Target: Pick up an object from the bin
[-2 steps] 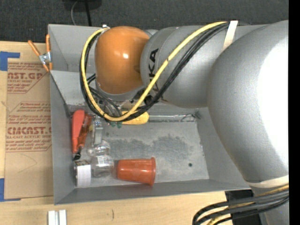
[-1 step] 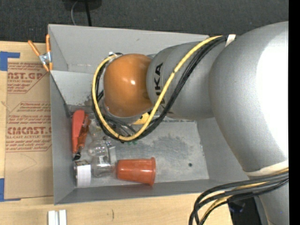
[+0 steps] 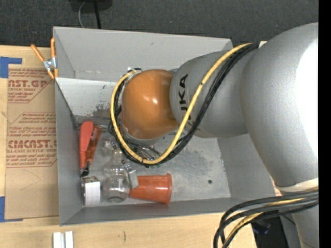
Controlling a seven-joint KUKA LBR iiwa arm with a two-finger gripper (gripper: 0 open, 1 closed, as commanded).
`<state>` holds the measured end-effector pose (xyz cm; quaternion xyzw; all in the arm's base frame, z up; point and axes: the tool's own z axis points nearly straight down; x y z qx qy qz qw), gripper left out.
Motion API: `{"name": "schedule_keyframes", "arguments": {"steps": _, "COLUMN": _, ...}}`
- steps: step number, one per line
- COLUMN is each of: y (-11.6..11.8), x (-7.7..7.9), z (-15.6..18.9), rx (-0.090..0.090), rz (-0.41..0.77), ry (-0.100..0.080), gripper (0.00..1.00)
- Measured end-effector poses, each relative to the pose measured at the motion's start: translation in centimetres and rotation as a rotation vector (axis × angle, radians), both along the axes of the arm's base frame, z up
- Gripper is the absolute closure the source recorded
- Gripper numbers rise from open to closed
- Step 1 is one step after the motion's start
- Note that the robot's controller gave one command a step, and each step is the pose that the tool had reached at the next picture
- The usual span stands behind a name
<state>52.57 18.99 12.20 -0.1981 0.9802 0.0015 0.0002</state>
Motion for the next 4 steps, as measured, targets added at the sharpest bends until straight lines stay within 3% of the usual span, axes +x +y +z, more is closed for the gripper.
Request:
{"name": "schedule_keyframes", "arguments": {"steps": 1, "y": 0.1, "x": 1.2, "z": 0.6, "rx": 0.0, "rz": 0.21, "ry": -0.006, "gripper": 0.0}}
{"name": "schedule_keyframes", "arguments": {"steps": 2, "y": 0.2, "x": 2.6, "z": -2.8, "rx": 0.002, "rz": 0.607, "ry": -0.01, "gripper": 0.0}}
{"name": "schedule_keyframes", "arguments": {"steps": 3, "y": 0.0, "x": 3.9, "z": -5.2, "rx": 0.002, "rz": 0.747, "ry": -0.009, "gripper": 1.0}}
{"name": "schedule_keyframes", "arguments": {"steps": 4, "y": 0.0, "x": 3.9, "z": -5.2, "rx": 0.002, "rz": 0.747, "ry": -0.009, "gripper": 1.0}}
